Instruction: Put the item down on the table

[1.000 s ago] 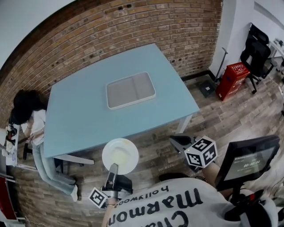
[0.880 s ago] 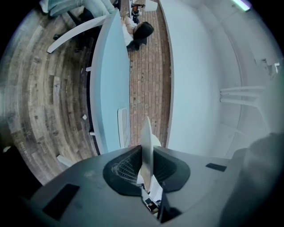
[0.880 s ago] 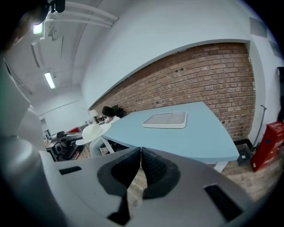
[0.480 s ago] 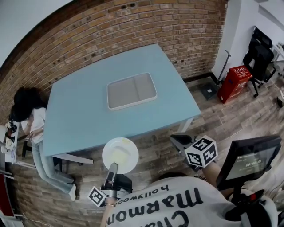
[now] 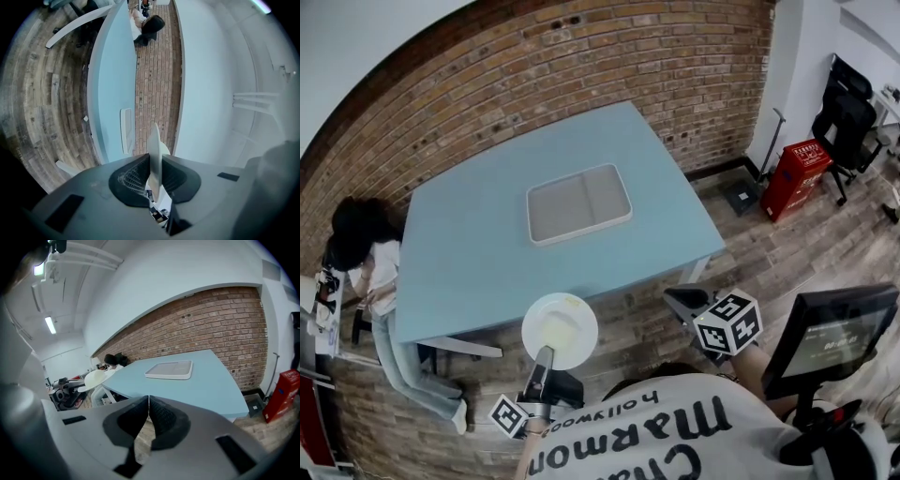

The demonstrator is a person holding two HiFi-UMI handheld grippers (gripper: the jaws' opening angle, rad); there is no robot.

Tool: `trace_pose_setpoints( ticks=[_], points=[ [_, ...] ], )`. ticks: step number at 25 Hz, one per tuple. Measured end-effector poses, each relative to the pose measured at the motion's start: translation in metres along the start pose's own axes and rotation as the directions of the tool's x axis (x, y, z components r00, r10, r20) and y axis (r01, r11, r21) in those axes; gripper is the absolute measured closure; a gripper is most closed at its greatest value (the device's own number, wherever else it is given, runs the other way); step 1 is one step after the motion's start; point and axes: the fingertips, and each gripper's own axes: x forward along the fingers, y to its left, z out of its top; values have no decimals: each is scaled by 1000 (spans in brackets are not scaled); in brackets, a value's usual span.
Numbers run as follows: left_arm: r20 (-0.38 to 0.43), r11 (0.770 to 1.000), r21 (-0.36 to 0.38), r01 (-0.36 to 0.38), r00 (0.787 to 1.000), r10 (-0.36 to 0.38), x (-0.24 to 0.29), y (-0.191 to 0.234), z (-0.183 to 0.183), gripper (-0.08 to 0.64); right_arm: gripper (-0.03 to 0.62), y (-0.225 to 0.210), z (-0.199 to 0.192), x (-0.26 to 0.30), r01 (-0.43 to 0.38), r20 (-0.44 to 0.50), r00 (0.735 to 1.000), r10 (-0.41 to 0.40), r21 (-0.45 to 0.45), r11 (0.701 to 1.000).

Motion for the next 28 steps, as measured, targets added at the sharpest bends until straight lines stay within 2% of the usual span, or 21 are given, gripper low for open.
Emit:
trace_pose_setpoints(
  ticks=[6,12,28],
  points=[
    [8,1000,-10,-10,1000,10,6,7,13,522,581,-1,2,16,-6,-7,1000,6,2,1000],
    [-19,1000,-16,-25,1000,24,14,7,17,522,580,-6,2,23,14,-16,1000,-14,28,999],
    [-136,999,-28,-17,991,13,108,9,84,522,581,-29,48,91,85,3,996,-85,94,992]
  ],
)
